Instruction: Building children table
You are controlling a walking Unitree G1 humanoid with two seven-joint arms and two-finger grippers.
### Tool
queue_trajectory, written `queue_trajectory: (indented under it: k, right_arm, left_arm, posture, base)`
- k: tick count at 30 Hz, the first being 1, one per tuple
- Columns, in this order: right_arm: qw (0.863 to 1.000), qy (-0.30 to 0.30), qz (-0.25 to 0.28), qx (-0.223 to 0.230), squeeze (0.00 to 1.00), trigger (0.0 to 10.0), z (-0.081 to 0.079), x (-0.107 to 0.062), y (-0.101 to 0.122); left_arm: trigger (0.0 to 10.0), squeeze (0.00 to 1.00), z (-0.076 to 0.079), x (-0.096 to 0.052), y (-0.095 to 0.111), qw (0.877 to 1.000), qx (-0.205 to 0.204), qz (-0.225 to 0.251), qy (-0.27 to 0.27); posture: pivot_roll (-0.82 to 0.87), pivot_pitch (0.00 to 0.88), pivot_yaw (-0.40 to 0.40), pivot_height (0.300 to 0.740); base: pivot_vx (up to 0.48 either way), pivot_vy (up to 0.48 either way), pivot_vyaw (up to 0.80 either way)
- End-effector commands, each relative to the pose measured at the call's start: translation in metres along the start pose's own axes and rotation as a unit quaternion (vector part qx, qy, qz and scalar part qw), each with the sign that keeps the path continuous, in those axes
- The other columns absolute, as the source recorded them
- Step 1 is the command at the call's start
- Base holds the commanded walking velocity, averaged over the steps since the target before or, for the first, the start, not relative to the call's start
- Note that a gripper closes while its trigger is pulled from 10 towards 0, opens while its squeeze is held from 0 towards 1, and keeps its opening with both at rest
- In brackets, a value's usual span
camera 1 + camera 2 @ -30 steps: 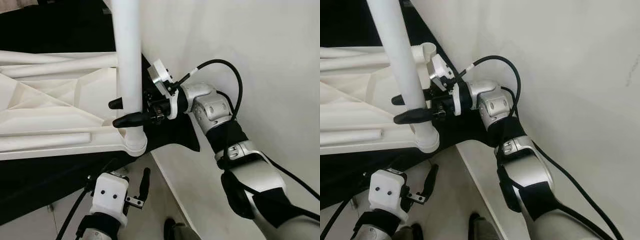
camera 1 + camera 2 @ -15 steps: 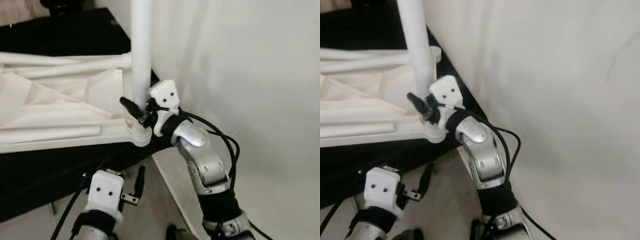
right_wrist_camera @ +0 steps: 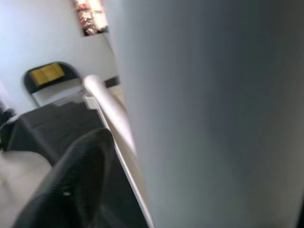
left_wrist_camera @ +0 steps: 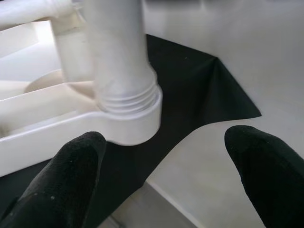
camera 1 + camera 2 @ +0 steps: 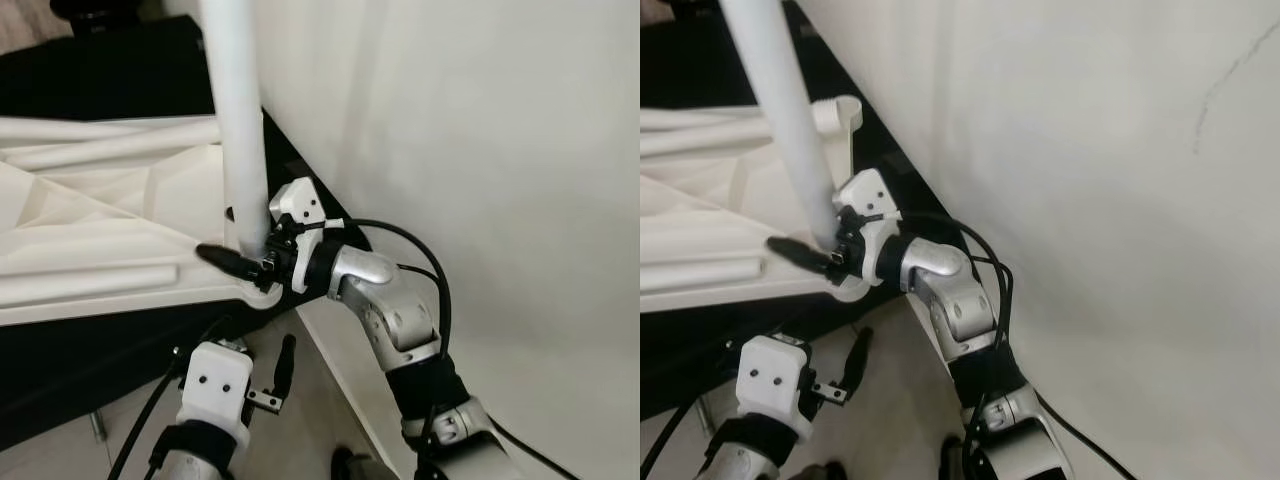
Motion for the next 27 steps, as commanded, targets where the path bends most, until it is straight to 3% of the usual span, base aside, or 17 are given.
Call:
queue_trajectory:
  k: [1, 3, 4, 6, 11, 12, 15, 16, 23, 27]
  right_arm:
    - [0.995, 0.089, 0.011, -0.039, 0.88, 10.0, -0.007, 0.006, 0.007]
    - [0.992, 0.109, 0.006, -0.055, 0.88, 10.0, -0.005, 0.005, 0.007]
    - [0.989, 0.14, 0.005, -0.055, 0.0, 10.0, -0.003, 0.004, 0.009]
    - [0.983, 0.18, 0.006, -0.049, 0.0, 10.0, 0.0, 0.002, 0.013]
    - [0.977, 0.209, 0.003, -0.04, 0.0, 10.0, 0.006, 0.0, 0.017]
    - [0.975, 0.222, 0.005, -0.034, 0.0, 4.9, 0.008, -0.002, 0.019]
    - [0.973, 0.23, 0.008, -0.03, 0.0, 4.9, 0.008, -0.003, 0.021]
    - [0.97, 0.242, 0.017, -0.019, 0.0, 0.0, 0.011, -0.007, 0.026]
    - [0.971, 0.238, 0.017, -0.02, 0.0, 0.0, 0.018, -0.015, 0.026]
    - [0.983, 0.178, 0.006, -0.035, 0.0, 0.0, 0.032, -0.023, 0.015]
  left_arm:
    - [10.0, 0.0, 0.003, -0.004, -0.003, 1.0, -0.007, -0.01, -0.001]
    - [10.0, 0.0, 0.003, -0.004, -0.003, 1.0, -0.007, -0.01, -0.001]
    - [10.0, 0.0, 0.004, -0.005, -0.003, 1.0, -0.007, -0.011, -0.001]
    - [10.0, 0.0, 0.005, -0.006, -0.003, 1.0, -0.009, -0.012, 0.0]
    - [10.0, 0.0, 0.006, -0.008, -0.003, 1.0, -0.01, -0.013, 0.0]
    - [10.0, 0.0, 0.007, -0.008, -0.003, 1.0, -0.011, -0.014, 0.0]
    - [10.0, 0.0, 0.007, -0.009, -0.003, 1.0, -0.011, -0.014, 0.0]
    - [10.0, 0.0, 0.007, -0.009, -0.003, 1.0, -0.011, -0.015, -0.001]
    - [10.0, 0.0, 0.006, -0.009, -0.002, 1.0, -0.01, -0.015, -0.002]
    - [10.0, 0.0, 0.007, -0.008, -0.003, 1.0, -0.01, -0.014, -0.002]
  posture:
    - [0.0, 0.264, -0.076, 0.74]
    - [0.0, 0.265, -0.077, 0.74]
    - [0.01, 0.267, -0.079, 0.74]
    - [0.01, 0.271, -0.08, 0.74]
    - [0.01, 0.275, -0.082, 0.74]
    - [0.02, 0.277, -0.08, 0.74]
    - [0.02, 0.277, -0.08, 0.74]
    - [0.03, 0.282, -0.076, 0.74]
    - [0.02, 0.284, -0.075, 0.74]
    - [0.01, 0.282, -0.079, 0.74]
  base:
    - [0.0, 0.0, 0.0]
    - [0.0, 0.0, 0.0]
    - [0.0, 0.0, 0.0]
    - [0.0, 0.0, 0.0]
    - [0.0, 0.0, 0.0]
    - [0.0, 0.0, 0.0]
    - [0.0, 0.0, 0.0]
    - [0.0, 0.0, 0.0]
    - [0.0, 0.0, 0.0]
    - [0.0, 0.0, 0.0]
Point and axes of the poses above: a point about 5 cm out from each wrist's last joint towards the gripper, its own x axis pointing out of the wrist towards the gripper, its own y axis along the axis of the wrist's last joint, z = x × y, the point moved 4 cm from there along x, pointing out of the wrist towards the gripper, and after that the axes turned 9 degrees about -x, right-handed, at the moved point
